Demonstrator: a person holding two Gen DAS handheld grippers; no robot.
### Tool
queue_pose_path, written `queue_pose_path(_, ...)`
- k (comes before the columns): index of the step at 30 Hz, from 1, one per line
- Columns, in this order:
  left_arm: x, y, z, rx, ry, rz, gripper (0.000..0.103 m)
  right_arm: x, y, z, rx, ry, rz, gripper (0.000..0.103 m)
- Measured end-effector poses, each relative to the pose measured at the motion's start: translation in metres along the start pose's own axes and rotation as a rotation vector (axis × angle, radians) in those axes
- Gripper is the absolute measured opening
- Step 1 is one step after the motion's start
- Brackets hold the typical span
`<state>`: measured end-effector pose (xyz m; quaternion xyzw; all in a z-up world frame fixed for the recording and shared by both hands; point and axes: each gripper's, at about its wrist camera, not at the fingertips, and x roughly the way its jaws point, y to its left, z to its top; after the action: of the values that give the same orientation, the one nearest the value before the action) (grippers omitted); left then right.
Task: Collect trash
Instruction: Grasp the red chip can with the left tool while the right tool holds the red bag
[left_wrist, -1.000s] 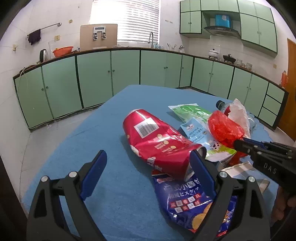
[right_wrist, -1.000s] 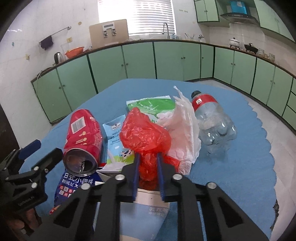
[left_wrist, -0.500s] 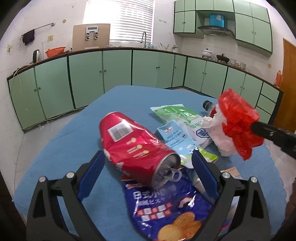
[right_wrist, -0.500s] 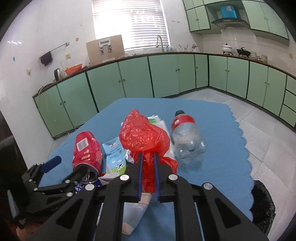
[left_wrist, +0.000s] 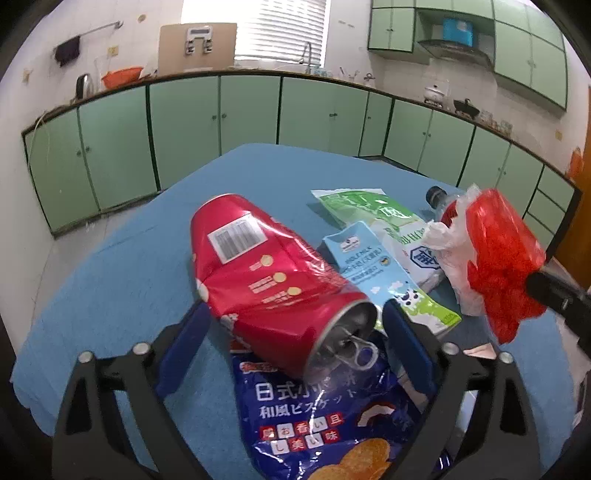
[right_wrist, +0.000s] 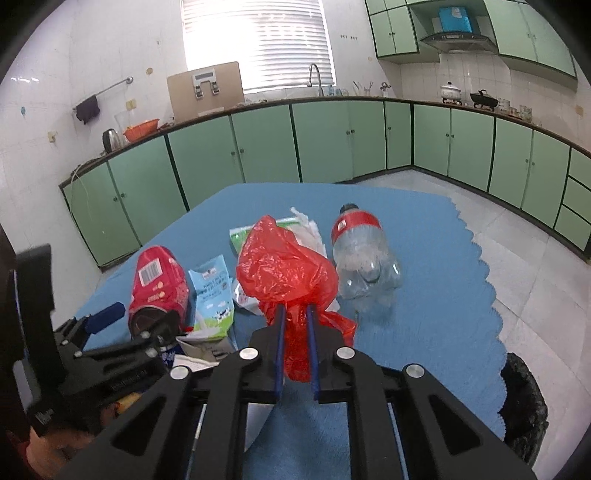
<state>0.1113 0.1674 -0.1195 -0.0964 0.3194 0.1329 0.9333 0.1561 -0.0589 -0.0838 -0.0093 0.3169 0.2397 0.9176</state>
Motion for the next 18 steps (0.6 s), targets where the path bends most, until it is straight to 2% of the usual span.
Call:
queue_pose_path(6, -0.006, 0.017, -0.002, -0.023, 0.009, -0.019, 0.071, 0.003, 0.004, -0.004, -0.021, 0.009, -0.005, 0.011)
queue_pose_path(11, -0.014, 0.038, -0.004, -0.032, 0.037, -0.015, 0.070, 0.004, 0.005, -0.007, -0.026, 0.017, -0.001, 0.011)
queue_pose_path(14, -0.017, 0.050, -0.006, -0.043, 0.057, 0.002, 0.076, 0.003, 0.005, -0.006, -0.031, 0.016, -0.001, 0.011)
queue_pose_path(18, -0.015, 0.050, 0.000, -0.033, 0.037, 0.015, 0.086, 0.004, 0.005, -0.005, -0.032, 0.021, 0.002, 0.011)
